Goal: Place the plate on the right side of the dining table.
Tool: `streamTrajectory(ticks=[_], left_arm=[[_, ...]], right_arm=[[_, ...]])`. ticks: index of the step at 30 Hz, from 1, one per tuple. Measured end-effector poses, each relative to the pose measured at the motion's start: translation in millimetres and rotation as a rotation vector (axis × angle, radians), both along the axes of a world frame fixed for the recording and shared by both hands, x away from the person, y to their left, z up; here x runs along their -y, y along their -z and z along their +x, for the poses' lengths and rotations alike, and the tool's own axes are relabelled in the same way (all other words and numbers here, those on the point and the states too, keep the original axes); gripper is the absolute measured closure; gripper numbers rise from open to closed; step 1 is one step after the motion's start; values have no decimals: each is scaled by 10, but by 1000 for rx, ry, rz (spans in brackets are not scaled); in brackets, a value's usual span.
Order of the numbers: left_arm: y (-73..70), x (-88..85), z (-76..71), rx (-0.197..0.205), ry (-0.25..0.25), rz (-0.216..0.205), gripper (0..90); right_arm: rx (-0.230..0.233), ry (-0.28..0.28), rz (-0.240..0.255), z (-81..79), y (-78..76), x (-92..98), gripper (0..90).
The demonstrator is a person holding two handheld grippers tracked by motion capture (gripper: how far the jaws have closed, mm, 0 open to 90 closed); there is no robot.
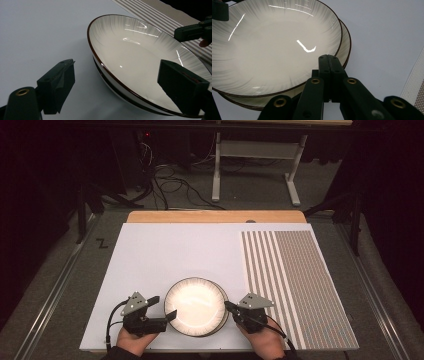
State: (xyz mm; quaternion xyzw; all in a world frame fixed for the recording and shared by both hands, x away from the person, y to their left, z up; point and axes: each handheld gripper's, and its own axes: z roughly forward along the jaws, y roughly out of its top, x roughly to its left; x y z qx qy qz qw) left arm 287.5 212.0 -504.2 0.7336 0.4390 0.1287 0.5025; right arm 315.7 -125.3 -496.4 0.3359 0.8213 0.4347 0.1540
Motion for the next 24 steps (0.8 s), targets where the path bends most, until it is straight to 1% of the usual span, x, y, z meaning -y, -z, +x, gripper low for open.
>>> streamTrajectory(ticks=[2,10,11,18,19,21,24], left_arm=[[1,0,1,-4,3,0,150],[13,8,16,-22,16,-9,162],[12,7,16,-24,19,-8,163],[22,9,21,-36,37,-16,193],[23,9,22,-37,39,-17,203],[21,5,21,-41,43,-18,208],[21,-1,18,-44,48,-22,221]], right_arm=[[8,-5,-2,6,5,-4,900],[-8,-15,-12,4,30,-58,900],[-2,-19,-12,8,37,-64,900],[-6,-26,-18,18,59,-94,900],[-12,-28,-20,16,63,-104,900],[-8,-24,-23,11,66,-110,900],[-14,-22,-17,14,66,-110,900]])
